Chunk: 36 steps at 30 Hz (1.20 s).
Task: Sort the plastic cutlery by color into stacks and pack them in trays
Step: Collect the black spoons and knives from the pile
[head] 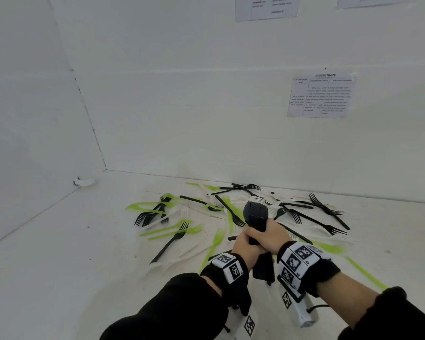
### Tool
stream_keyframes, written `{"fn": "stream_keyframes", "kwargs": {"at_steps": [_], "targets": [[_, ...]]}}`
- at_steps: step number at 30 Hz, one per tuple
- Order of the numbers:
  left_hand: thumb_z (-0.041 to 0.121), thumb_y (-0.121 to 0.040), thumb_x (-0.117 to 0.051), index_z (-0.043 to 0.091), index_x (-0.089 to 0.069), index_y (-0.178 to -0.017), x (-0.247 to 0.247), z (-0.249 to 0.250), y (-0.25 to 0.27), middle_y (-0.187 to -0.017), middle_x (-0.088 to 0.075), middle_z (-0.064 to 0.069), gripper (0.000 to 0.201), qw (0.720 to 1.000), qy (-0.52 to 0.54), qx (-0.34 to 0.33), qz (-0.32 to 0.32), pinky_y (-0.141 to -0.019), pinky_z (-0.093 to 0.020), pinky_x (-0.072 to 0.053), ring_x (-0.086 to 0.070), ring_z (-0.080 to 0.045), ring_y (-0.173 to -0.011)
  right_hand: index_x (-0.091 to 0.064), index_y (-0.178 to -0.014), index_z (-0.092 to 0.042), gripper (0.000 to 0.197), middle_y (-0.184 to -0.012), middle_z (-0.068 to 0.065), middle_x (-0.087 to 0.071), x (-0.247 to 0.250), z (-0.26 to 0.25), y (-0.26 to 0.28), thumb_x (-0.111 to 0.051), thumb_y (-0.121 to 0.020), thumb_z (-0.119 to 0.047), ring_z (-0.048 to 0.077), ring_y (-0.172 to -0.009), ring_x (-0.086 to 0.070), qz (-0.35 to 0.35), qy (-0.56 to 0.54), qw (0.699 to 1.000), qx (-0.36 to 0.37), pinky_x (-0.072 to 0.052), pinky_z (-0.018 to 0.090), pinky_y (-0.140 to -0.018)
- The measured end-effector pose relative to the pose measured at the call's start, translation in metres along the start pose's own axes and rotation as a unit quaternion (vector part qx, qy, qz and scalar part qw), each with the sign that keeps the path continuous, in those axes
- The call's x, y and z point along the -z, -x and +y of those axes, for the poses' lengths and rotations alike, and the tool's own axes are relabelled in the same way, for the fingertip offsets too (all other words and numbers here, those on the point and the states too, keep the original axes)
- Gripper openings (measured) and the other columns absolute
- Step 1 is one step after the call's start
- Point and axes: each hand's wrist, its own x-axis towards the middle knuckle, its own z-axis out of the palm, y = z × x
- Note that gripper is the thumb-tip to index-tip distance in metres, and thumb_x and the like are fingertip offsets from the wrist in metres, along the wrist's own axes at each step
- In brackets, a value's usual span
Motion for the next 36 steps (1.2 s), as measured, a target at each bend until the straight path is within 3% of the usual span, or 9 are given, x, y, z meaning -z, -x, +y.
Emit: {"fn": "stream_keyframes", "kwargs": {"at_steps": [5,9,14,17,21,24,28,31,36], "targets": [[-0.016,-0.073,-0.060,-0.003,-0.048,-0.122,-0.036,-0.002,0.005,-0.118,-0.059,-0.026,0.052,1.000,0.013,-0.014,-0.012,-0.096,-0.049,-0.047,-0.057,-0.036,-0.112,-0.055,-0.111,-0.004,0.039,-0.108,0.014,-0.062,0.028,0.016,0.011,-0.057,-0.086,-0.034,0.026,-0.095,-0.057,0.018,-0.012,1.000,-0.006,-0.040,0.025,-0.076],[-0.011,-0.065,-0.063,0.005,-0.054,-0.110,-0.090,-0.008,0.016,-0.111,-0.062,-0.020,0.049,0.999,0.011,-0.033,-0.018,-0.094,-0.047,-0.049,-0.059,-0.032,-0.109,-0.058,-0.104,-0.001,0.036,-0.102,0.016,-0.063,0.069,0.045,0.028,-0.055,-0.086,-0.032,0.025,-0.087,-0.055,0.020,0.023,1.000,-0.006,-0.041,0.027,-0.073],[-0.019,-0.077,-0.055,0.021,-0.057,-0.081,-0.161,-0.017,0.037,-0.070,-0.066,0.005,0.040,1.000,0.020,-0.009,0.001,-0.068,-0.025,-0.055,-0.065,-0.002,-0.062,-0.052,-0.082,-0.012,0.019,-0.088,0.007,-0.058,0.125,0.083,0.063,-0.056,-0.087,-0.030,0.023,-0.082,-0.054,-0.013,0.070,0.997,-0.004,-0.041,0.025,-0.062],[-0.016,-0.080,-0.053,0.024,-0.054,-0.075,-0.191,-0.019,0.052,-0.063,-0.062,0.009,0.040,1.000,-0.009,-0.015,-0.002,-0.061,-0.020,-0.052,-0.060,0.004,-0.050,-0.054,-0.089,-0.011,0.023,-0.094,0.010,-0.062,0.148,0.102,0.082,-0.058,-0.086,-0.033,0.022,-0.085,-0.055,-0.008,0.069,0.998,-0.008,-0.045,0.028,-0.074],[-0.013,-0.084,-0.051,0.016,-0.056,-0.090,-0.214,-0.021,0.068,-0.077,-0.063,-0.001,0.030,0.998,-0.037,-0.033,-0.036,-0.057,-0.013,-0.052,-0.061,0.005,-0.051,-0.055,-0.112,-0.007,0.044,-0.110,0.011,-0.063,0.166,0.124,0.099,-0.065,-0.082,-0.036,0.025,-0.096,-0.057,0.057,0.040,0.997,-0.033,-0.042,0.026,-0.078],[-0.008,-0.087,-0.048,0.021,-0.051,-0.102,-0.224,-0.025,0.074,-0.097,-0.067,-0.013,0.033,0.996,-0.060,-0.044,-0.040,-0.073,-0.029,-0.056,-0.063,-0.006,-0.065,-0.047,-0.122,-0.008,0.053,-0.113,0.010,-0.060,0.175,0.133,0.103,-0.068,-0.080,-0.033,0.027,-0.104,-0.056,0.087,-0.005,0.995,-0.043,-0.040,0.025,-0.080],[0.009,-0.093,-0.052,0.018,-0.034,-0.122,-0.231,-0.022,0.077,-0.090,-0.060,-0.001,0.035,0.997,-0.023,-0.012,-0.067,-0.064,-0.027,-0.049,-0.057,-0.012,-0.064,-0.051,-0.113,-0.009,0.046,-0.100,0.005,-0.062,0.186,0.144,0.099,-0.070,-0.078,-0.033,0.023,-0.093,-0.059,0.093,-0.082,0.992,-0.035,-0.046,0.031,-0.080],[0.037,-0.095,-0.048,0.021,-0.047,-0.108,-0.233,-0.015,0.077,-0.082,-0.059,0.003,0.021,0.993,-0.015,0.038,-0.107,-0.051,-0.024,-0.043,-0.050,-0.012,-0.050,-0.051,-0.109,-0.010,0.042,-0.093,0.006,-0.064,0.198,0.151,0.099,-0.071,-0.078,-0.029,0.026,-0.092,-0.064,0.099,-0.161,0.982,-0.020,-0.051,0.043,-0.090],[0.039,-0.098,-0.038,0.020,-0.049,-0.096,-0.244,-0.012,0.067,-0.072,-0.041,0.004,0.022,0.985,-0.085,0.001,-0.147,-0.041,-0.020,-0.026,-0.032,-0.009,-0.044,-0.049,-0.111,0.001,0.041,-0.084,0.011,-0.060,0.222,0.164,0.099,-0.071,-0.079,-0.011,0.024,-0.078,-0.060,0.047,-0.285,0.957,-0.027,-0.053,0.038,-0.084]]}}
